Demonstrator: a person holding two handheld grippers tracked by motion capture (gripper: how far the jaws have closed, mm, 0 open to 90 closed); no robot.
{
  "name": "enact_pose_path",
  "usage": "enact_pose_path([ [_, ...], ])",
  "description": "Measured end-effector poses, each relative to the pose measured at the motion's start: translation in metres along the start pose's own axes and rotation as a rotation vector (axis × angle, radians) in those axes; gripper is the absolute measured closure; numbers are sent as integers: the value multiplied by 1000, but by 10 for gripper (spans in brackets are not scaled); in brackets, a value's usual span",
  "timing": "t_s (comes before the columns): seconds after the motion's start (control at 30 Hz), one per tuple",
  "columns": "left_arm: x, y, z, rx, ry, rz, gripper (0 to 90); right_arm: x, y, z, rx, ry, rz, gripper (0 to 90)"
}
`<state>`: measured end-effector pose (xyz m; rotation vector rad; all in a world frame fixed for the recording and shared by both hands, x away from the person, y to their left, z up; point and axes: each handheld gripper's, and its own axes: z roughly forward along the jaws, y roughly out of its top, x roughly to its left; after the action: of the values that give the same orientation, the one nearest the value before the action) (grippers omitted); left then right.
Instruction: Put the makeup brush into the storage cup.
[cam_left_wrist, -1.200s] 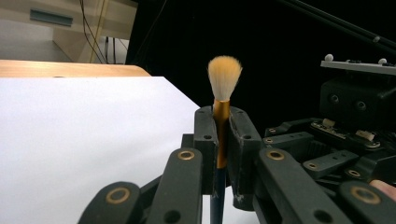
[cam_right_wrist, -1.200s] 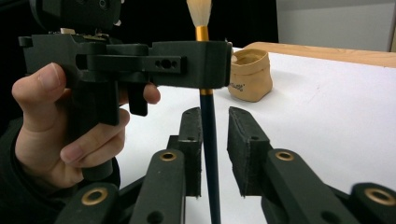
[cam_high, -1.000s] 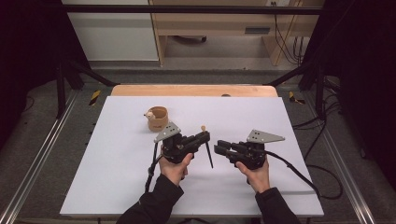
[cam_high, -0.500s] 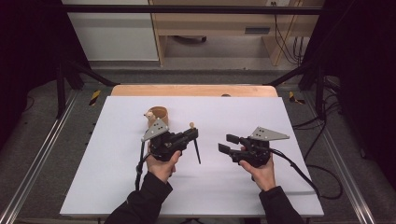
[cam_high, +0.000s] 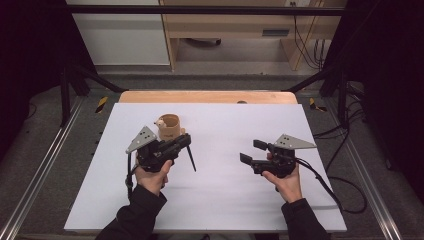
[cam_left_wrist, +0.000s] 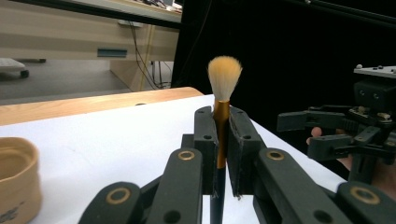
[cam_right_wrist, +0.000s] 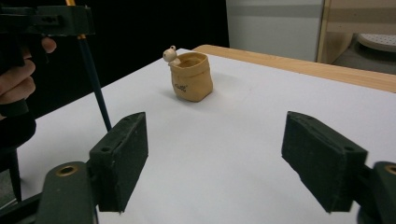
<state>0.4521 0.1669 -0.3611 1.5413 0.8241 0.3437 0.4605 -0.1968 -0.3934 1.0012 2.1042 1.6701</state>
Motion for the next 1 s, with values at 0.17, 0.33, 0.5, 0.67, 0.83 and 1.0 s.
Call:
enact_pose_path([
  [0.17,8,0,-10,-8,25,2,833,-5,-1,-8,-13,-41,18,128],
  [0.33,15,1,-18,-19,42,5,833,-6,-1,-16,-17,-75,22,65],
  [0.5,20,5,-26,-37,61,11,833,-9,-7,-25,2,-117,9,34],
  [0.67,26,9,-35,-42,86,24,833,-17,-13,-34,-2,-145,29,32],
  [0.83,33,10,-41,-40,113,28,834,-20,-16,-40,2,-174,28,21],
  [1.0,37,11,-43,-41,132,26,833,-22,-19,-46,-6,-193,33,18],
])
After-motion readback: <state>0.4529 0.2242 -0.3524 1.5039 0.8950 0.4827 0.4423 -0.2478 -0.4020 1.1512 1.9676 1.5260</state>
